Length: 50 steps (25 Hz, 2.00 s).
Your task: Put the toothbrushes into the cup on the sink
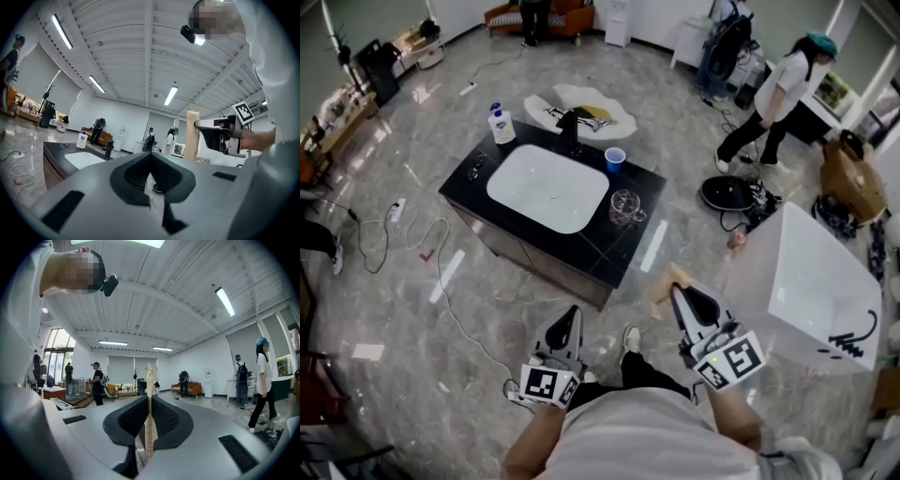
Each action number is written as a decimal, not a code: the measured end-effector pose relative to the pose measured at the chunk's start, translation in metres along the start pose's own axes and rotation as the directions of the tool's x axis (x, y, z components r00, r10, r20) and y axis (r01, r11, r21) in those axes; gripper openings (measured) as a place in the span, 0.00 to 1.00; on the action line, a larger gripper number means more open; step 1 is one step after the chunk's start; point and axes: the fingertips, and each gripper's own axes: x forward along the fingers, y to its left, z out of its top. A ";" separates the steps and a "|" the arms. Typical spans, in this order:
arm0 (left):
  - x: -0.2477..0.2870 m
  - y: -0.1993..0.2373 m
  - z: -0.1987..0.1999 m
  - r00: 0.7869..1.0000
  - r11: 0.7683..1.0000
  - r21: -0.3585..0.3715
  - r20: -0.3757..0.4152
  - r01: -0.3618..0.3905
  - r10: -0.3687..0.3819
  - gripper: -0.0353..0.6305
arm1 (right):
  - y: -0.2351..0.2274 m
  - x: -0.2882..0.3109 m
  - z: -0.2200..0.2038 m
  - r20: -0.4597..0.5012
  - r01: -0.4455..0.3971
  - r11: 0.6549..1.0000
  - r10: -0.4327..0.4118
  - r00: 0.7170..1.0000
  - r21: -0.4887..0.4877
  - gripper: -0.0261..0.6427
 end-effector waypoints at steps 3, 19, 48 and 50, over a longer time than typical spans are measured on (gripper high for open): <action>0.021 -0.002 0.002 1.000 1.000 0.003 0.005 -0.028 0.028 0.06 | -0.021 0.010 0.000 -0.001 -0.030 1.000 0.030 1.000 0.008 0.11; 0.111 -0.004 0.008 0.995 0.994 0.058 -0.006 -0.098 0.098 0.06 | -0.103 0.060 0.004 0.020 -0.127 0.991 0.126 0.992 0.038 0.11; 0.147 0.028 0.010 0.972 0.969 0.076 -0.013 -0.235 0.236 0.06 | -0.171 0.170 -0.016 0.027 -0.186 0.975 0.184 0.983 0.124 0.11; 0.149 0.036 0.011 0.966 0.963 0.072 -0.004 -0.259 0.260 0.06 | -0.172 0.180 -0.020 0.026 -0.192 0.973 0.190 0.981 0.125 0.11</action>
